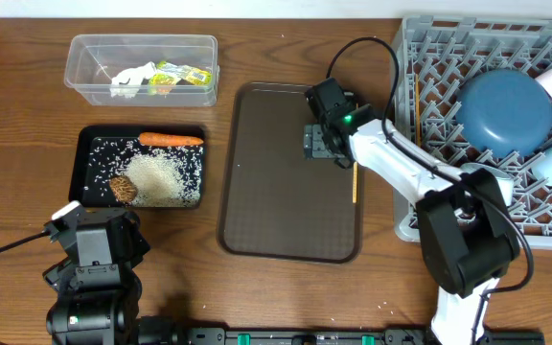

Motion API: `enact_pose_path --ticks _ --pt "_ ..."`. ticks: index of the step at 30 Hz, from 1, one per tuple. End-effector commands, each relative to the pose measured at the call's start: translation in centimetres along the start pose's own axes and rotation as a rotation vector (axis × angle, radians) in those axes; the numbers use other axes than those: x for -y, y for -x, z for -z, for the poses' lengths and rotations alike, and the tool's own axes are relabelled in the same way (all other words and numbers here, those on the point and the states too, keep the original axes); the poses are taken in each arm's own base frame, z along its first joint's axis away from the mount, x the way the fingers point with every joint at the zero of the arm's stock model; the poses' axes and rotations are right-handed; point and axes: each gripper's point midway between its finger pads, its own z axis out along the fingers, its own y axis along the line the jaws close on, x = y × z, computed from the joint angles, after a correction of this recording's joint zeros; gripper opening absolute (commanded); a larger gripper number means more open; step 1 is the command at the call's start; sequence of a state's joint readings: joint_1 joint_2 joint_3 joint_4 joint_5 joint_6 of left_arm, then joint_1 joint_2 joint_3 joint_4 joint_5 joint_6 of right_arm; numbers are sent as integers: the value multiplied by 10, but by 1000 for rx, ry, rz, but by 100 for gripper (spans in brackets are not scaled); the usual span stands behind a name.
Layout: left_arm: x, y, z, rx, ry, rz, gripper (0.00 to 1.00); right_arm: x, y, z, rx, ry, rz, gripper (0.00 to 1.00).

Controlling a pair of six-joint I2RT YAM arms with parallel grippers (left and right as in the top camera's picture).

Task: Sort waste into correct bins and load items into the dishwasher rack

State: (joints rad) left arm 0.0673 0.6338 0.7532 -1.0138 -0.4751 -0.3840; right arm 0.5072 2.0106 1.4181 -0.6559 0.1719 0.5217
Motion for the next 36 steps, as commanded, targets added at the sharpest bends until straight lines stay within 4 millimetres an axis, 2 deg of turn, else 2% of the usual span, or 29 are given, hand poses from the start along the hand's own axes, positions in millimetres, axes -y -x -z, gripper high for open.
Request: enact_pose_path --ticks 1,19,28,30,32,33,36 --pt "-2 0 0 2 11 -16 98 2 0 -6 -9 -3 -39 91" --pt "-2 0 0 2 11 -16 98 23 -12 -28 -70 -57 -96 95" --pt "-2 0 0 2 11 -16 98 18 -19 -41 -107 -24 -101 96" --pt "-2 0 0 2 11 -16 98 14 -21 -46 -120 -7 -102 92" --pt "-2 0 0 2 11 -16 98 13 -23 -49 -126 -1 -102 81" --pt "-2 0 0 2 12 -17 98 13 -23 -51 -126 -1 -102 68" --pt "-2 0 0 2 11 -16 98 13 -23 -52 -127 -2 -102 41"
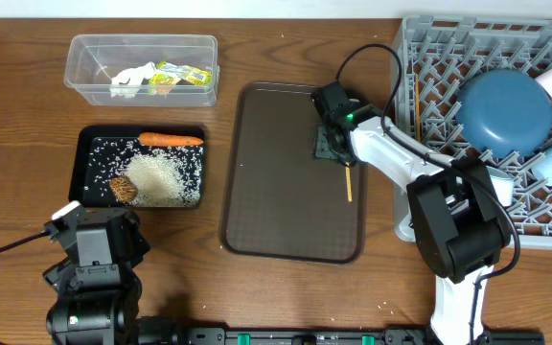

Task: Sort waste into correct bins and load items into the dishwasher rack

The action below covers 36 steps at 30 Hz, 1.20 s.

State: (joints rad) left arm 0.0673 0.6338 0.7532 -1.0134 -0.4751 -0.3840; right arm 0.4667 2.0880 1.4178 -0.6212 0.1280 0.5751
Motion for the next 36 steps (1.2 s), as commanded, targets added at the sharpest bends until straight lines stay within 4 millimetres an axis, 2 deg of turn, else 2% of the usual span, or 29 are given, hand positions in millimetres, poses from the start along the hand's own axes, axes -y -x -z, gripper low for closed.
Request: enact_pose_path --ticks 1,4,5,9,12,16,20,24,27,30,33,36 --pt "-2 0 0 2 12 -17 98 5 -15 -21 -68 -7 -17 35" --pt "-2 0 0 2 12 -17 98 5 -15 -21 -67 -7 -17 7" --pt "-2 0 0 1 12 -17 98 5 -15 -21 -65 -9 -17 1" --pt "-2 0 0 2 12 -17 98 3 -15 -20 -67 -1 -12 1" --pt "-2 0 0 1 12 -17 98 -8 -13 -12 -76 62 33 1" --pt "-2 0 0 2 12 -17 98 -24 5 19 -38 171 61 1" --pt "-2 0 0 2 12 -17 98 -19 33 65 55 217 71 1" --pt "-2 0 0 2 12 -17 98 6 64 114 176 242 53 1" --pt "-2 0 0 2 12 -17 98 38 89 152 280 247 26 1" --pt "-2 0 0 2 12 -17 98 70 106 178 355 239 29 1" --pt "-2 0 0 2 12 -17 98 101 114 187 383 204 2 1" --pt "-2 0 0 2 12 -17 98 121 116 180 375 171 8 1"
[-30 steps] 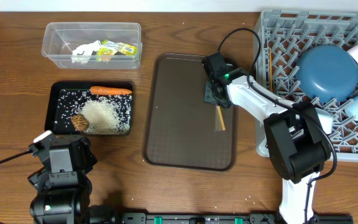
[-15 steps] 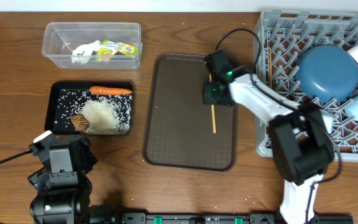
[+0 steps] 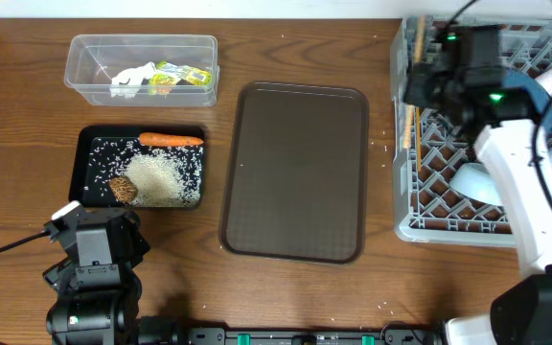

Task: Sort waste into correct bins and load items into the dishwasher rack

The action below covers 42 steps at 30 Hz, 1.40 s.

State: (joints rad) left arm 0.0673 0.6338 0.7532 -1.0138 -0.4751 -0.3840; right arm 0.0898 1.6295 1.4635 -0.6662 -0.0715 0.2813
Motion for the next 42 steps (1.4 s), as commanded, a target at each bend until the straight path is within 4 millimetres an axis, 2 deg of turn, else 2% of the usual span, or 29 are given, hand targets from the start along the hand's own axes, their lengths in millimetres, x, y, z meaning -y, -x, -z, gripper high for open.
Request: enact_pose_path --ticks 1,10,15,17,21,23,30,35,38,42 --pt "-2 0 0 2 12 -17 98 14 -5 -10 -34 -14 69 1" --pt "-2 0 0 2 11 -16 98 61 -14 -47 -84 -169 55 1" --pt "-2 0 0 2 11 -16 98 75 -15 -52 -94 -179 34 1" --pt "-2 0 0 2 11 -16 98 77 -15 -52 -95 -183 33 14" --pt "-2 0 0 2 11 -16 98 76 -15 -52 -97 -175 32 62" --pt "-2 0 0 2 11 -16 98 72 -16 -53 -102 -151 31 69" --pt "-2 0 0 2 11 -16 98 51 -19 -54 -116 -42 29 72" --pt "-2 0 0 2 11 -16 98 41 -23 -43 -139 6 20 68" --pt "-2 0 0 2 11 -16 98 33 -22 -27 -136 34 20 62" --pt "-2 0 0 2 11 -16 98 14 -18 14 -102 83 20 56"
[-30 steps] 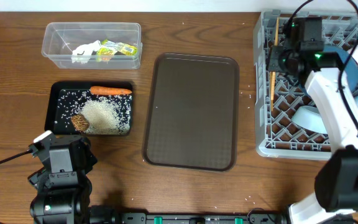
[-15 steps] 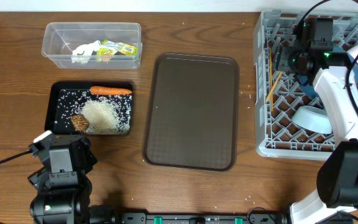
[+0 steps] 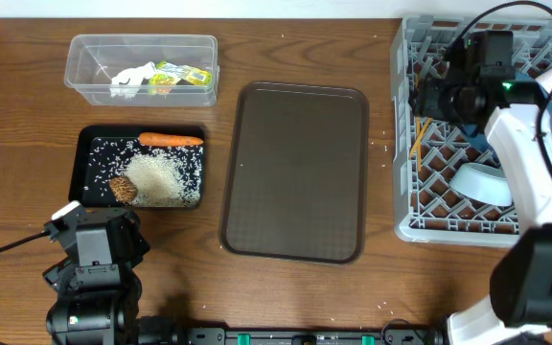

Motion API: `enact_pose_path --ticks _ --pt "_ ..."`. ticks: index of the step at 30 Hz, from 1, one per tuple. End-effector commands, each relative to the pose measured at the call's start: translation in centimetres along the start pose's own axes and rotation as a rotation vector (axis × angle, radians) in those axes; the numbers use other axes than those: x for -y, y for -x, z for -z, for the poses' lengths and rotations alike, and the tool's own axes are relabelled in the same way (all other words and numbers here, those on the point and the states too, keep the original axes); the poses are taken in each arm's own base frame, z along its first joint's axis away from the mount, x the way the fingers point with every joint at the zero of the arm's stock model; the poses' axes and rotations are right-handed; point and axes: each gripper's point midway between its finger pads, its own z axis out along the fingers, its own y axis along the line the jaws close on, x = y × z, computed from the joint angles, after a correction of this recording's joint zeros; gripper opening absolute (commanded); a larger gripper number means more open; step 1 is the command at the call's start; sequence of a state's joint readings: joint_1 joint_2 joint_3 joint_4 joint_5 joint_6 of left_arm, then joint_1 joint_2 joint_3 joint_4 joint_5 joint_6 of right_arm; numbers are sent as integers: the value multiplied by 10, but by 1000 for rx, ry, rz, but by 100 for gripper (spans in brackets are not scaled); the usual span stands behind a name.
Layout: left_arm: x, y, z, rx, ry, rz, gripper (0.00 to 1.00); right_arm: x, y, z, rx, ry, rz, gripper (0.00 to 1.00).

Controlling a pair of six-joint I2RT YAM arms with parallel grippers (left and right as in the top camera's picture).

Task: Sort waste into correct bins and load items into the dishwasher rack

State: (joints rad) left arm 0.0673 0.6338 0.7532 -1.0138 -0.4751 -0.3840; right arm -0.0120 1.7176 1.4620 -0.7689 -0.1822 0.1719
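Note:
The brown tray [image 3: 295, 172] in the middle of the table has nothing on it. My right gripper [image 3: 437, 98] hovers open over the left part of the grey dishwasher rack [image 3: 448, 225]. Just below it, thin orange chopsticks [image 3: 418, 136] lie in the rack along its left side. A blue bowl [image 3: 477, 139] and a white cup [image 3: 482, 182] also sit in the rack, partly hidden by my right arm. My left arm [image 3: 89, 254] is folded at the front left, and its fingers do not show.
A clear bin [image 3: 142, 67] with wrappers and crumpled paper stands at the back left. In front of it a black bin [image 3: 142, 168] holds rice, a carrot and a brown lump. The rack's wall rises along the tray's right side.
My right gripper has moved a little right and toward me over the rack. The chopstick it held above the rack's left edge now lies in the rack, out of its fingers.
My right gripper was over the tray's right side by a chopstick lying there. Then it was down at the chopstick's upper end. Then the tray was bare and the gripper held the chopstick over the rack's left edge. Now the chopstick rests in the rack.

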Motion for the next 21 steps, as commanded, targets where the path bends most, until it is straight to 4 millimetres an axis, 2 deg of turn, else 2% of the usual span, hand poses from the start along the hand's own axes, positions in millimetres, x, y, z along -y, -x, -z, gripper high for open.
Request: enact_pose_path --ticks 1,5,8,11,13,16,21 --pt "-2 0 0 2 11 -16 98 -31 9 59 105 83 26 56" --pt "-2 0 0 2 11 -16 98 -46 -1 111 157 108 29 55" --pt "-2 0 0 2 11 -16 98 -48 -24 150 160 113 -17 53" --pt "-2 0 0 2 11 -16 98 -46 -50 169 122 104 -55 45" --pt "-2 0 0 2 11 -16 98 -44 -69 176 88 98 -61 40" --pt "-2 0 0 2 12 -17 98 -47 -96 178 47 105 -56 39" --pt "-2 0 0 2 11 -16 98 -48 -157 153 -24 113 -44 40"
